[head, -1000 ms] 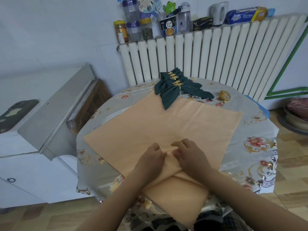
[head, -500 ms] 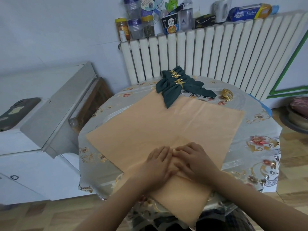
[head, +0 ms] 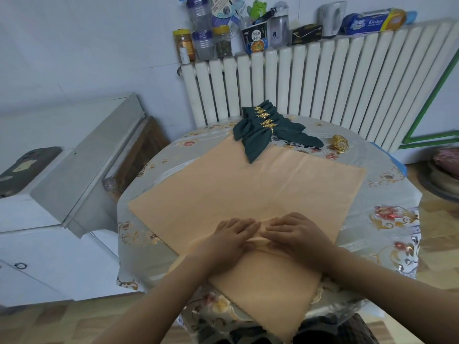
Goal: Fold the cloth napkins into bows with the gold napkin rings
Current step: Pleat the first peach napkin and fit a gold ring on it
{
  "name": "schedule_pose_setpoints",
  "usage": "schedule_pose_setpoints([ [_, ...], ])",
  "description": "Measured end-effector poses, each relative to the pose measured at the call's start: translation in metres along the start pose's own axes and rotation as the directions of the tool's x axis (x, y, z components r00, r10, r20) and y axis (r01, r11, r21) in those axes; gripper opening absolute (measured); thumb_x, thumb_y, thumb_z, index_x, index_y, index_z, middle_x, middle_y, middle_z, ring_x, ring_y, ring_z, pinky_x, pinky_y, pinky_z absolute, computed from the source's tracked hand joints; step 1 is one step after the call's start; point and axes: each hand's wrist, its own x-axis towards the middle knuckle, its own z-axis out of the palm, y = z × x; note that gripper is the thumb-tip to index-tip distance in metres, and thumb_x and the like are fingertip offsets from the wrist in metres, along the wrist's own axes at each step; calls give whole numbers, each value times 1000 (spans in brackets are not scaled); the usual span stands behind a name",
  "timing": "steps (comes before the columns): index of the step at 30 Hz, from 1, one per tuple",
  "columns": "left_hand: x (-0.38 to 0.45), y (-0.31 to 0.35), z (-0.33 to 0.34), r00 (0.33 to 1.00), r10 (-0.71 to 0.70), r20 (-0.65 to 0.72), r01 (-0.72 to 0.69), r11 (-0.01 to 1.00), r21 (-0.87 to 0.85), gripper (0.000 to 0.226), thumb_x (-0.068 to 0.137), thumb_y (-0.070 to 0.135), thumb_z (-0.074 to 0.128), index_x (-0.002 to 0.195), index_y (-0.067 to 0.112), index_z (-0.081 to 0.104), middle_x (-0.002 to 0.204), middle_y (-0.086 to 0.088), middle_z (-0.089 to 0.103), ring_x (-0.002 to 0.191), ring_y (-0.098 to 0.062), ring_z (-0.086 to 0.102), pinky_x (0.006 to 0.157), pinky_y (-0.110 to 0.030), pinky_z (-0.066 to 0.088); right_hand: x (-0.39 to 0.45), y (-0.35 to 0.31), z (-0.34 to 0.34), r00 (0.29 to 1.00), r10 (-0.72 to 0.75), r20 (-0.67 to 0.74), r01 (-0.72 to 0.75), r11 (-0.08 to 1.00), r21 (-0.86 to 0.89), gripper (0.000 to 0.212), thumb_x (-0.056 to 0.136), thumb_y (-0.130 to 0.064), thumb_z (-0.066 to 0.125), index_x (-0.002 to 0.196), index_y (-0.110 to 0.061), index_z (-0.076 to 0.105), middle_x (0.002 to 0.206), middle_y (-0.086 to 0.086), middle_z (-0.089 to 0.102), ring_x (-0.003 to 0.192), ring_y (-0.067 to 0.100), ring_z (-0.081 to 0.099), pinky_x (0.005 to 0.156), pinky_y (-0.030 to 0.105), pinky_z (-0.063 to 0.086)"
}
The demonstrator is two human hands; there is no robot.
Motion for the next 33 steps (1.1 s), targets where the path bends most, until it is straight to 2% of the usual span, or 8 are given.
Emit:
schedule_pose_setpoints([
  [9, 12, -10, 0, 999, 11, -32, -13, 998, -68, 50, 102, 30, 34, 150, 24, 20, 153, 4, 25, 134, -20, 22, 102, -24, 10, 0, 3, -5, 991, -77, 114, 77, 997, 7, 37, 93, -48, 47, 124, -30, 50, 103, -2, 71, 89, 17, 67, 72, 28, 52],
  [15, 23, 8, -5, 998, -55, -19, 57, 990, 131, 55, 101, 29, 29, 151, 13, 11, 157, -3, 18, 142, -19, 12, 114, -32, -3, 4, 17, 1, 994, -56, 94, 54, 998, 31, 27, 84, -22, 52, 102, -24, 73, 88, -5, 73, 75, 16, 68, 63, 23, 50],
  [18, 26, 15, 7, 994, -31, -105, 33, 999, 15, 63, 99, 44, 22, 150, 6, 16, 154, -13, 25, 141, -25, 22, 115, -34, 12, 6, 16, 1, 996, -57, 64, 55, 998, 30, 24, 82, -21, 52, 92, -22, 74, 82, -4, 73, 70, 15, 68, 61, 22, 50],
  [22, 23, 8, 21, 954, 14, -301, -48, 993, -107, 49, 95, 38, 35, 129, 10, 57, 119, -12, 64, 102, -31, 62, 86, -38, 51, 9, 9, 0, 1000, 11, -15, -11, 1000, 7, 9, 79, -17, 54, 79, -18, 63, 76, -5, 60, 50, 21, 55, 50, 25, 40],
  [25, 26, 5, 24, 916, 8, -400, -113, 965, -238, 40, 90, 27, 47, 124, 13, 62, 113, -7, 66, 98, -24, 60, 87, -27, 47, 9, 7, 2, 997, 64, -50, -65, 998, -17, 1, 79, -21, 54, 80, -21, 54, 71, -4, 56, 46, 23, 50, 44, 26, 33],
  [28, 28, 6, 18, 880, -146, -453, -110, 863, -494, 32, 84, 15, 61, 116, 14, 68, 108, -1, 70, 98, -7, 56, 91, -16, 41, 7, 9, 8, 995, 89, -47, -90, 996, -25, 3, 81, -21, 54, 81, -22, 51, 68, 0, 58, 46, 25, 50, 42, 25, 34],
  [31, 32, 6, 15, 851, -348, -394, 6, 756, -655, 36, 80, 6, 70, 114, 18, 68, 105, 0, 70, 98, -2, 59, 85, -4, 37, 6, 12, 11, 998, 59, -19, -60, 996, -61, 1, 80, -19, 54, 79, -20, 54, 75, 2, 63, 47, 26, 52, 42, 26, 35],
  [33, 35, 5, 14, 864, -344, -368, 31, 765, -643, 34, 79, 7, 71, 112, 17, 70, 106, -1, 71, 97, -2, 59, 83, 0, 34, 7, 13, 10, 1000, 24, -14, -25, 997, -78, 10, 83, -21, 53, 78, -18, 61, 80, 2, 66, 54, 24, 56, 45, 26, 38],
])
